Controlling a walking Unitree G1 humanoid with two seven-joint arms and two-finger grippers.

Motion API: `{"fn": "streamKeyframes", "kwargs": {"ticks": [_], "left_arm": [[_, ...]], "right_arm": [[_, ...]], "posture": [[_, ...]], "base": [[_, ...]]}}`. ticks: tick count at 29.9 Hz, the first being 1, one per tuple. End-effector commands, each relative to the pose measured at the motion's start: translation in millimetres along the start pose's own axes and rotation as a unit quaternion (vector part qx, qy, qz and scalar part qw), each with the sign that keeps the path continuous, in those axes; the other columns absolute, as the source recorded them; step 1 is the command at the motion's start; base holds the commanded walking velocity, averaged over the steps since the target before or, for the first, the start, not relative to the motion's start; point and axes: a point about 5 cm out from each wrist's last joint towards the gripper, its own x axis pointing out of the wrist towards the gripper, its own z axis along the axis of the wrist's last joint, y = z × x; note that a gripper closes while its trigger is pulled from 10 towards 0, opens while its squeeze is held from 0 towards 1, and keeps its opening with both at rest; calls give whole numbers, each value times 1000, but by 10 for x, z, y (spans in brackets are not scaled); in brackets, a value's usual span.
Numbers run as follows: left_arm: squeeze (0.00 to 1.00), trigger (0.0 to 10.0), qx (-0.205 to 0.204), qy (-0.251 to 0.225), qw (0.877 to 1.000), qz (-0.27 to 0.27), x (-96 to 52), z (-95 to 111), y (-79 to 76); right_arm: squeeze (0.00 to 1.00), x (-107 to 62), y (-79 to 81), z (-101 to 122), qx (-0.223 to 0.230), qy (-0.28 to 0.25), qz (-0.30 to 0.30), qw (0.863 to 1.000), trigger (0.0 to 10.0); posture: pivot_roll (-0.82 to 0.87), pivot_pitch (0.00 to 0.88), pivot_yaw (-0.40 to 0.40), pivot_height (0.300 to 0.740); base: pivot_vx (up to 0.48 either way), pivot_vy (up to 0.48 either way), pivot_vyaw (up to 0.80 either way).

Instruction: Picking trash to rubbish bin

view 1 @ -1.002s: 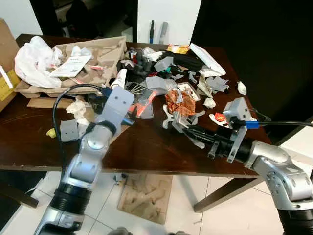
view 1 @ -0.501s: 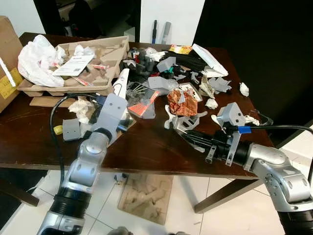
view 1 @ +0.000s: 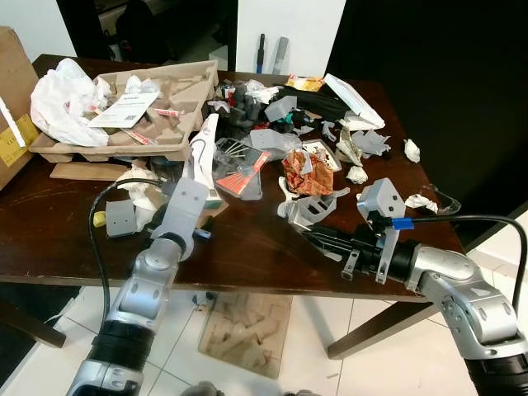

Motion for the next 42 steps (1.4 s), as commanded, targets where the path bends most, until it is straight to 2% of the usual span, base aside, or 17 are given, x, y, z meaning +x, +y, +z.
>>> {"fn": "streamKeyframes", "kwargs": {"ticks": [1,3,17,23,25,28,31,33,34,36,37,42], "left_arm": [[0,8471,0,10,1000,-10,9,-62,-74],[0,0,1,4,1000,-11,16,-56,-77],[0,0,15,-7,1000,-10,32,-24,-60],[0,0,25,-25,999,-4,36,56,-39],[0,0,36,-56,998,8,25,192,-13],[0,0,41,-69,997,15,17,246,-2],[0,0,80,-144,986,33,-35,542,12],[0,0,80,-144,986,33,-35,542,12],[0,0,90,-176,980,34,-64,664,-3],[0,0,90,-176,980,34,-64,664,-3],[0,0,104,-221,969,35,-117,837,-34],[0,0,101,-268,958,18,-173,983,-103]], "right_arm": [[0,-13,-16,-6,-5,1,-6,1000,0],[0,-16,-25,-5,-6,0,-11,1000,0],[0,-25,-18,-33,-1,1,-15,1000,0],[0,-18,-6,-29,1,-3,-12,1000,0],[0,-12,-5,-23,2,-7,-10,1000,0],[0,-10,-4,-22,2,-8,-10,1000,0],[0,0,-3,-21,2,-11,-9,1000,0],[0,0,-3,-21,2,-11,-9,1000,0],[0,4,-1,-19,2,-11,-8,1000,0],[0,4,-1,-19,2,-11,-8,1000,0],[0,12,0,-10,0,-12,-8,1000,0],[0,17,-14,-5,-2,-15,-11,1000,0]], "posture": [[5,140,-34,740],[2,142,-35,740],[-3,146,-32,740],[-2,145,-30,740],[0,143,-29,740],[0,143,-29,740],[5,139,-26,740],[5,139,-26,740],[5,139,-26,740],[5,139,-26,740],[6,136,-25,740],[7,133,-23,740]], "base": [[0,0,0],[0,0,0],[0,0,0],[0,0,0],[0,0,0],[0,0,0],[0,0,0],[0,0,0],[0,0,0],[0,0,0],[0,0,0],[0,0,0]]}}
